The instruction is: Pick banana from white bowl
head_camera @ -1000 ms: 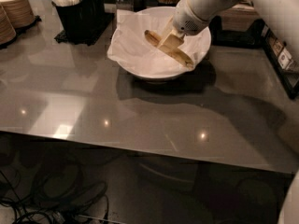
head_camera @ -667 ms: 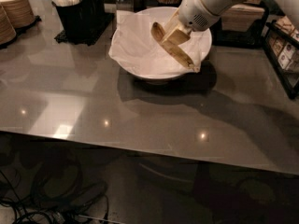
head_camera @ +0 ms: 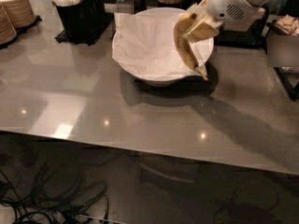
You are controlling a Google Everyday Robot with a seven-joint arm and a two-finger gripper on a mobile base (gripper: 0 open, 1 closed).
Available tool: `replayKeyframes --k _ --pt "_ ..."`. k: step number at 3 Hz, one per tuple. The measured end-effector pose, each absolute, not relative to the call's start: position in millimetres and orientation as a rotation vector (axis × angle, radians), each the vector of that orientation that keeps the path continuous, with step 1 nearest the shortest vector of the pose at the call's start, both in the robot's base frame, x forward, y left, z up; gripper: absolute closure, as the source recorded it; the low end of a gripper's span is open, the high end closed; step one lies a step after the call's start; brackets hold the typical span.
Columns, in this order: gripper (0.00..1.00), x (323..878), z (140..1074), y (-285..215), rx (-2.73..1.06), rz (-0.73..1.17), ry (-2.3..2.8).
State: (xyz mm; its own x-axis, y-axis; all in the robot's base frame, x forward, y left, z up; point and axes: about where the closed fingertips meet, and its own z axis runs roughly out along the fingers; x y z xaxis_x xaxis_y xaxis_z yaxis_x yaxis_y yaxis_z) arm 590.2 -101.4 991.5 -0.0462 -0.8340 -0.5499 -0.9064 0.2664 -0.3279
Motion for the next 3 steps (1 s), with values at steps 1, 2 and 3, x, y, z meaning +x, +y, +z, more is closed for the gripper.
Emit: replayKeyframes --k 1,2,3 --pt "1.0 564.1 1015.1 -123.4 -1.536 0.073 1.909" --pt "1.0 549.5 1031.5 -136.9 -1.526 0.017 1.916" --pt "1.0 540.5 1020.2 -146.5 -1.543 0.124 1.921"
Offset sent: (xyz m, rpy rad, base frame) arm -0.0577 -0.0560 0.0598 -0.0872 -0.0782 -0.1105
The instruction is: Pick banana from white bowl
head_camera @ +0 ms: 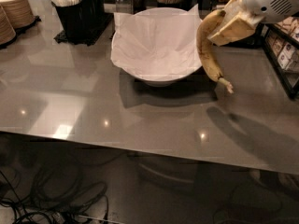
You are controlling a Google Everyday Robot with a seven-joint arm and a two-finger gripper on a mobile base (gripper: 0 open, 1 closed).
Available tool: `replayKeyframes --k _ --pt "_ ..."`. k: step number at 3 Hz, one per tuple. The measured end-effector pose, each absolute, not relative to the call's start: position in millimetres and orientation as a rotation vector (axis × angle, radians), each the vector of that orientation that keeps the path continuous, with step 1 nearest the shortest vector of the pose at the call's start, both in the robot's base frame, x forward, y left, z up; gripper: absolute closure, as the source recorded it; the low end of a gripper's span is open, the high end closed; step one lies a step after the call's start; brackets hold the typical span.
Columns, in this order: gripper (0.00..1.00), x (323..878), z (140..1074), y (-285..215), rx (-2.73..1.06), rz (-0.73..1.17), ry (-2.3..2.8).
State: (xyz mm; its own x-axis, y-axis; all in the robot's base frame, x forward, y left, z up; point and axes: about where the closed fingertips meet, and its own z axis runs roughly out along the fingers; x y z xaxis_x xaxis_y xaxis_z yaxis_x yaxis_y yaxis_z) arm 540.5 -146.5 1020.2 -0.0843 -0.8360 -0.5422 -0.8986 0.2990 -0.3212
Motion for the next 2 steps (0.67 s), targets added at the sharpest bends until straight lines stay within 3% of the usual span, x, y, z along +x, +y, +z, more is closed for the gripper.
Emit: replayKeyframes --k 2 --pt "1.0 518.3 979.2 -143.2 -1.448 0.58 1.885"
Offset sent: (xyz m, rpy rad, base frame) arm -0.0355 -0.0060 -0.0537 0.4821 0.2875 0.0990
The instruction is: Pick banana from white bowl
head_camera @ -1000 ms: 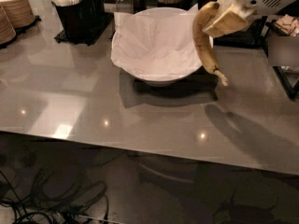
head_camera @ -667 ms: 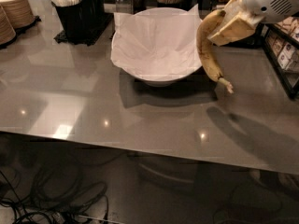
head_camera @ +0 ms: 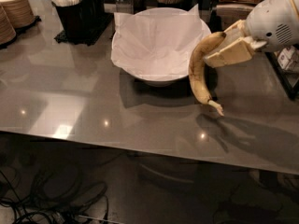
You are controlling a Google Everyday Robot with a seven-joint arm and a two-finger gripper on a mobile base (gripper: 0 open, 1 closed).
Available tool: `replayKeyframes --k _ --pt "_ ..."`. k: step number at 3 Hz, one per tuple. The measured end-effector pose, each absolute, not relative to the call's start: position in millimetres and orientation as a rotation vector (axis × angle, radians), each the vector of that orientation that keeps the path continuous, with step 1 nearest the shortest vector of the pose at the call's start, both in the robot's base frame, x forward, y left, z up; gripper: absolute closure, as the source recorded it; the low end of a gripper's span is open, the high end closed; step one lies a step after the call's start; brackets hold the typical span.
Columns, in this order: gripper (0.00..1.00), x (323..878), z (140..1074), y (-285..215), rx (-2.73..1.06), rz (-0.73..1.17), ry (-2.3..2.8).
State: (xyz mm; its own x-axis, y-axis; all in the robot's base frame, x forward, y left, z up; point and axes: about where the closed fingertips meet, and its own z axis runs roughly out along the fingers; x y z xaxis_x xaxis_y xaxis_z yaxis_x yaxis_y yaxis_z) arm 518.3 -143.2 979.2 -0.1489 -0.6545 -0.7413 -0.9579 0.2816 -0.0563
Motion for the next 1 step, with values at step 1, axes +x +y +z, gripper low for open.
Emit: replayKeyframes --k 1 --pt "1.0 516.9 982.1 -139.9 -1.435 0.608 1.872"
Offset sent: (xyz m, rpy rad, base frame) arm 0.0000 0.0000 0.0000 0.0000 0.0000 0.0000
